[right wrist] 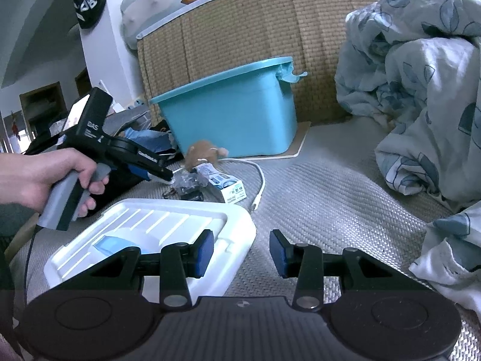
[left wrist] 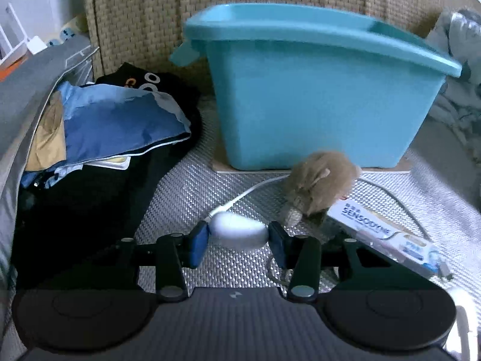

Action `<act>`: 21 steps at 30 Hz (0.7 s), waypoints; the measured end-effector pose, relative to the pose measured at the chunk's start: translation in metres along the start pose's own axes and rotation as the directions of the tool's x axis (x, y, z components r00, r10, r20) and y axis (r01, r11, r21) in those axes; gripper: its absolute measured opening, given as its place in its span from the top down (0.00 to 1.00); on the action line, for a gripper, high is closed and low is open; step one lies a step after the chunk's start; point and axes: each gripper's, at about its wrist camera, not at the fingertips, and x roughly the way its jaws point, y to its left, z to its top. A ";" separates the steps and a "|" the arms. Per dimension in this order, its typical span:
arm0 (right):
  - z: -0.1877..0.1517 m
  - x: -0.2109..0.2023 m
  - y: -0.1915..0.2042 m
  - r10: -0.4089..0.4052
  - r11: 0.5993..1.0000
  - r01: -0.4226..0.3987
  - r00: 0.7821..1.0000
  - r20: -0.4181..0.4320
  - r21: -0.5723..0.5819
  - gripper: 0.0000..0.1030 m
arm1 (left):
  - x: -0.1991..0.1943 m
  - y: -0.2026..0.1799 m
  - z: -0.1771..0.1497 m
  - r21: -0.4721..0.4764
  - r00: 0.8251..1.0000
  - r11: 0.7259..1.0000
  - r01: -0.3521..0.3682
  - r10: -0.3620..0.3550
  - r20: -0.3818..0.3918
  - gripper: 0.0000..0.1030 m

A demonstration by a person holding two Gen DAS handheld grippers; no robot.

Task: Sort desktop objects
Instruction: 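Move the left gripper to the white earbud case and close on it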

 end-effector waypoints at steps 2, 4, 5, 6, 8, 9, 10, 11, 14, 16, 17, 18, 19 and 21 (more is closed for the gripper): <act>0.000 0.000 0.000 -0.001 1.000 0.001 1.000 -0.001 0.001 0.56 | -0.005 -0.001 0.001 0.021 1.000 1.000 0.003 -0.003 0.001 0.64; 0.001 0.000 0.000 -0.002 1.000 0.002 1.000 -0.001 0.003 0.56 | -0.010 -0.002 0.001 0.027 1.000 1.000 0.003 -0.003 0.009 0.64; 0.001 0.000 0.000 -0.003 1.000 0.003 1.000 0.000 0.004 0.56 | -0.010 -0.002 0.002 0.022 1.000 1.000 0.006 -0.006 0.005 0.64; 0.001 0.000 0.000 -0.003 1.000 0.003 1.000 0.000 0.004 0.56 | -0.009 -0.001 0.002 0.019 1.000 1.000 0.008 -0.008 -0.005 0.64; 0.001 0.000 0.000 -0.004 1.000 0.004 1.000 -0.001 0.004 0.56 | -0.008 -0.002 0.001 0.023 1.000 1.000 -0.005 0.005 -0.008 0.64; 0.001 0.000 0.000 -0.004 1.000 0.004 1.000 -0.001 0.004 0.56 | -0.007 -0.001 0.000 0.024 1.000 1.000 -0.004 0.004 -0.010 0.64; 0.001 0.000 0.000 -0.005 1.000 0.005 1.000 -0.001 0.003 0.56 | -0.005 -0.001 -0.002 0.022 1.000 1.000 0.002 -0.002 -0.012 0.64; 0.002 0.000 0.000 -0.005 1.000 0.005 1.000 -0.001 0.003 0.56 | -0.004 -0.001 -0.002 0.027 1.000 1.000 0.005 -0.005 -0.015 0.64; 0.002 0.001 0.000 -0.006 1.000 0.006 1.000 -0.015 0.002 0.56 | -0.001 -0.002 -0.002 0.045 1.000 0.999 0.006 -0.005 -0.019 0.64; 0.001 0.001 0.000 -0.005 1.000 0.005 1.000 -0.017 0.004 0.56 | 0.001 -0.003 -0.002 0.047 1.000 0.999 0.006 -0.005 -0.019 0.62; 0.001 0.001 -0.001 -0.004 1.000 0.004 1.000 -0.017 0.005 0.56 | 0.001 -0.003 -0.001 0.044 1.000 0.999 0.007 -0.006 -0.019 0.62; 0.001 0.001 -0.001 -0.004 1.000 0.004 1.000 -0.017 0.006 0.56 | 0.002 -0.003 -0.001 0.040 1.000 0.999 0.009 -0.009 -0.018 0.62; 0.001 0.002 -0.001 -0.003 1.000 0.003 1.000 -0.017 0.006 0.56 | 0.003 -0.003 -0.001 0.036 1.000 0.999 0.012 -0.012 -0.016 0.62; 0.001 0.002 -0.001 -0.002 1.000 0.002 1.000 -0.017 0.004 0.56 | 0.005 -0.004 -0.001 0.024 1.000 1.000 0.015 -0.014 -0.013 0.62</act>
